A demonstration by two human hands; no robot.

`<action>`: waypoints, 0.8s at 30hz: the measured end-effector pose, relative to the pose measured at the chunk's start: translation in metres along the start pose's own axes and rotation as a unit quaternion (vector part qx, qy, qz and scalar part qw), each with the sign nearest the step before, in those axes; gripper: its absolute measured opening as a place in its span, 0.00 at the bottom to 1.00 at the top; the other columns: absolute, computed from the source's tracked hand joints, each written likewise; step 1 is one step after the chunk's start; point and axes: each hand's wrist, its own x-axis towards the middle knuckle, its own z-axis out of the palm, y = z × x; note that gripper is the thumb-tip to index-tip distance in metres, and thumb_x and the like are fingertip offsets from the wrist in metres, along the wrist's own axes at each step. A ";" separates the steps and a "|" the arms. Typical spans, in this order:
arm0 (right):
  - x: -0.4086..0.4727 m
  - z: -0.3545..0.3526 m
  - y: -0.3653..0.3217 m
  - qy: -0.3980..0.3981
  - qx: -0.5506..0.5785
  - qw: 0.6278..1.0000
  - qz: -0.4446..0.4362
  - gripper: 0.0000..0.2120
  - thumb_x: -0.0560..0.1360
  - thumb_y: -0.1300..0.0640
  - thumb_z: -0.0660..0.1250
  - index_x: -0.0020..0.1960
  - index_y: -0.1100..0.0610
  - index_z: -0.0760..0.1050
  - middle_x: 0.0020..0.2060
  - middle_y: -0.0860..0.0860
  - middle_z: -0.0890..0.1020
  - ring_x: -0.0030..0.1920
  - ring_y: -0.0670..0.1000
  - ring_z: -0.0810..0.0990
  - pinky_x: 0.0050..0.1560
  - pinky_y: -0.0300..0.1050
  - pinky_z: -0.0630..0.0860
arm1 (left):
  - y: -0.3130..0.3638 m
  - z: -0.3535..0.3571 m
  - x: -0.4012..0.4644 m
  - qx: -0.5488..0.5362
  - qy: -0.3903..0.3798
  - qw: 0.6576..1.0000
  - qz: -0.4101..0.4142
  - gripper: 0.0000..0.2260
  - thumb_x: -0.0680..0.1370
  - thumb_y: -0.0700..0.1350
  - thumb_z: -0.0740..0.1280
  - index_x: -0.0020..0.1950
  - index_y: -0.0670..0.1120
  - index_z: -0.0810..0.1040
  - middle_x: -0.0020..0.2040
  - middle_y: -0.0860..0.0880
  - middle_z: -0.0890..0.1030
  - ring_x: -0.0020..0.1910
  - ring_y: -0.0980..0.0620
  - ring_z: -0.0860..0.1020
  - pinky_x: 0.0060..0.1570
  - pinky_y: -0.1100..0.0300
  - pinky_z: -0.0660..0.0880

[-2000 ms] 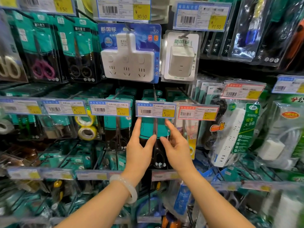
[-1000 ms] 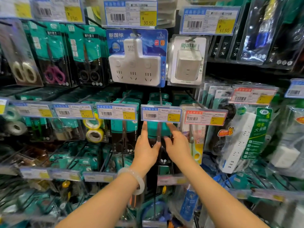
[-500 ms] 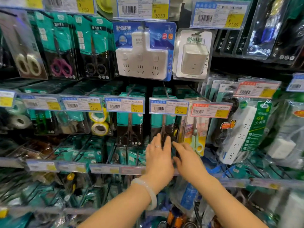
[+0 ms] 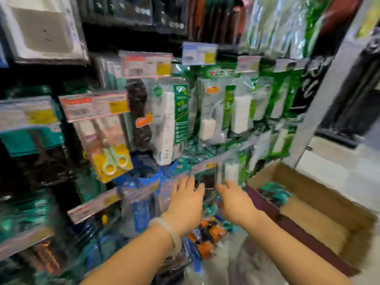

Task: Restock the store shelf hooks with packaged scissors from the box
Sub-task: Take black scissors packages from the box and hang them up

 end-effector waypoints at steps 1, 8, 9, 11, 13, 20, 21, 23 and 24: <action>0.001 0.001 0.017 0.000 0.006 1.000 0.014 0.25 0.76 0.57 0.62 0.72 0.56 0.60 0.71 0.60 0.61 0.67 0.62 0.67 0.61 0.55 0.72 | 0.011 0.003 0.011 0.001 -0.008 1.000 0.014 0.29 0.78 0.45 0.62 0.76 0.46 0.54 0.77 0.41 0.50 0.76 0.41 0.48 0.73 0.45 0.48; 0.050 0.017 0.138 0.028 0.055 0.996 0.066 0.19 0.74 0.57 0.62 0.65 0.57 0.67 0.61 0.57 0.70 0.62 0.61 0.71 0.59 0.52 0.72 | 0.094 0.026 0.112 0.009 -0.049 0.996 0.073 0.30 0.77 0.45 0.64 0.76 0.48 0.54 0.77 0.41 0.50 0.76 0.42 0.49 0.73 0.48 0.50; 0.062 0.021 0.157 0.026 0.068 0.995 0.073 0.19 0.74 0.56 0.62 0.64 0.57 0.68 0.60 0.57 0.71 0.61 0.61 0.71 0.59 0.53 0.72 | 0.106 0.031 0.130 0.009 -0.049 0.996 0.079 0.29 0.76 0.46 0.65 0.75 0.47 0.56 0.77 0.41 0.51 0.76 0.42 0.50 0.73 0.48 0.51; 0.083 0.031 0.197 0.012 0.098 0.990 0.097 0.19 0.74 0.56 0.62 0.64 0.57 0.69 0.58 0.57 0.72 0.60 0.61 0.72 0.58 0.52 0.73 | 0.129 0.040 0.164 0.007 -0.054 0.995 0.089 0.26 0.76 0.46 0.64 0.73 0.47 0.60 0.76 0.40 0.54 0.75 0.42 0.53 0.72 0.48 0.53; 0.101 0.045 0.235 -0.016 0.127 0.984 0.126 0.17 0.75 0.55 0.62 0.63 0.57 0.70 0.58 0.58 0.73 0.60 0.61 0.72 0.57 0.51 0.72 | 0.150 0.050 0.196 -0.005 -0.068 0.993 0.094 0.23 0.77 0.45 0.62 0.71 0.47 0.62 0.75 0.40 0.55 0.75 0.42 0.54 0.71 0.49 0.55; 0.163 0.111 0.330 -0.106 0.345 0.881 0.304 0.24 0.73 0.51 0.67 0.65 0.59 0.66 0.61 0.57 0.76 0.61 0.58 0.75 0.60 0.48 0.72 | 0.197 0.090 0.267 -0.042 -0.128 0.988 0.075 0.23 0.79 0.46 0.61 0.73 0.48 0.61 0.75 0.43 0.56 0.74 0.44 0.56 0.71 0.52 0.55; 0.172 0.121 0.338 -0.102 0.384 0.856 0.331 0.26 0.72 0.50 0.68 0.66 0.59 0.65 0.62 0.56 0.76 0.61 0.58 0.75 0.62 0.49 0.72 | 0.200 0.094 0.272 -0.046 -0.134 0.987 0.074 0.23 0.79 0.46 0.61 0.73 0.48 0.61 0.76 0.44 0.57 0.74 0.44 0.56 0.72 0.53 0.55; 0.185 0.137 0.349 -0.073 0.456 0.802 0.379 0.26 0.74 0.52 0.67 0.67 0.60 0.63 0.63 0.55 0.74 0.63 0.59 0.73 0.64 0.49 0.70 | 0.203 0.101 0.281 -0.054 -0.141 0.986 0.075 0.23 0.79 0.47 0.60 0.73 0.48 0.61 0.76 0.45 0.56 0.74 0.45 0.56 0.72 0.54 0.55; 0.190 0.142 0.352 -0.056 0.489 0.772 0.402 0.25 0.74 0.54 0.67 0.67 0.62 0.63 0.62 0.55 0.74 0.63 0.59 0.73 0.64 0.49 0.69 | 0.204 0.104 0.286 -0.057 -0.146 0.985 0.075 0.23 0.79 0.47 0.60 0.73 0.49 0.60 0.76 0.45 0.56 0.74 0.45 0.56 0.72 0.54 0.55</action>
